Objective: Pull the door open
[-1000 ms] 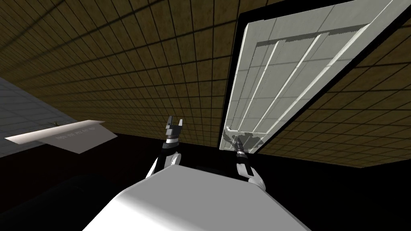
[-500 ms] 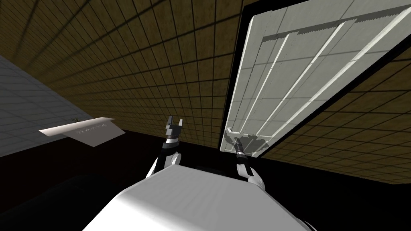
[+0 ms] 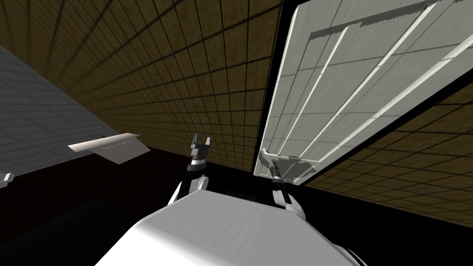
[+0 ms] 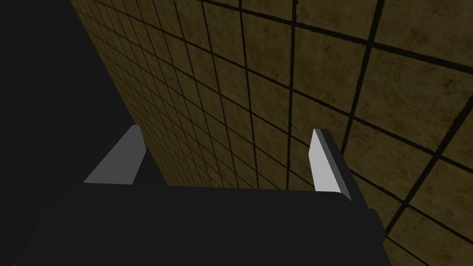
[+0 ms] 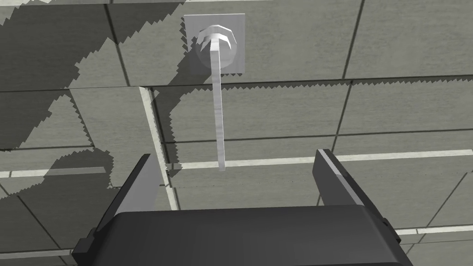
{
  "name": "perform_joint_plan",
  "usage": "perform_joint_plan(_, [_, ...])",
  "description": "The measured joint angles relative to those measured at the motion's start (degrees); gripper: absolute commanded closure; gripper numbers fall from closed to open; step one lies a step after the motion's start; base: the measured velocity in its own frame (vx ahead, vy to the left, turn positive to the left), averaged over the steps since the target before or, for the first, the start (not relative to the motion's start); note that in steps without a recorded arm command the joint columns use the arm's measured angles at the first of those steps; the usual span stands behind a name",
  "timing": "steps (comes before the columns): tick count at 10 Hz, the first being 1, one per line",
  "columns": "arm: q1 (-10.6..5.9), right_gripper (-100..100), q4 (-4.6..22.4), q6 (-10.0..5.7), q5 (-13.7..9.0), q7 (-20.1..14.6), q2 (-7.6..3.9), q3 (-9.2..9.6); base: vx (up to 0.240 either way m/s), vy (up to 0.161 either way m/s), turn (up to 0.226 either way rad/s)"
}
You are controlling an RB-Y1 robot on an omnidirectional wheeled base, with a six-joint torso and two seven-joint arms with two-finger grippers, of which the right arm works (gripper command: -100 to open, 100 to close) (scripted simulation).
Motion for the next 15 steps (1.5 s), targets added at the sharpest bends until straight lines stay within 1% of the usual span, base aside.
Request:
perform_joint_plan(1, [-0.65,-100,1.5,-0.59,0.0,0.0,-0.09,-0.04,0.020,-0.037,0.088])
perform_joint_plan(2, [-0.83,-100,2.3,-0.83,0.0,0.0,-0.15,-0.02,0.027,-0.048,0.087])
perform_joint_plan(3, [-1.03,-100,3.0,-0.92,0.0,0.0,-0.13,-0.03,0.012,-0.021,0.018])
perform_joint_plan(4, [-1.06,-100,3.1,-0.94,0.0,0.1,-0.12,-0.03,0.137,0.028,0.140])
perform_joint_plan(5, [-0.91,-100,4.1,-1.62,-0.2,-0.4,-0.79,-0.28,0.192,0.023,0.116])
perform_joint_plan(6, [-0.38,-100,3.9,-1.88,-0.4,-0.9,-1.37,-0.49,0.171,0.040,0.122])
perform_joint_plan(7, [0.98,-100,2.6,-1.77,-0.6,-1.4,-1.95,-0.73,0.176,0.044,0.142])
perform_joint_plan(8, [1.47,-100,3.3,-2.44,-0.9,-2.2,-2.87,-1.07,0.225,0.045,0.198])
perform_joint_plan(9, [2.57,-100,2.9,-2.81,-1.2,-3.1,-3.98,-1.40,0.159,0.016,0.044])
perform_joint_plan(10, [1.95,-100,4.3,-3.46,-1.4,-3.6,-4.50,-1.62,0.200,0.034,0.170])
perform_joint_plan(11, [2.92,-100,4.4,-4.11,-1.7,-4.3,-5.42,-2.02,0.217,0.003,0.128])
perform_joint_plan(12, [3.85,-100,3.9,-4.35,-2.0,-5.1,-6.29,-2.34,0.142,-0.020,0.036])
perform_joint_plan(13, [3.51,-100,5.0,-4.92,-2.2,-5.4,-6.65,-2.53,0.054,-0.008,0.007])
perform_joint_plan(14, [3.43,100,5.2,-5.10,-2.2,-5.5,-6.67,-2.55,0.000,0.000,0.000])
perform_joint_plan(15, [3.47,100,5.1,-5.00,-2.2,-5.4,-6.66,-2.53,-0.019,0.000,-0.004])
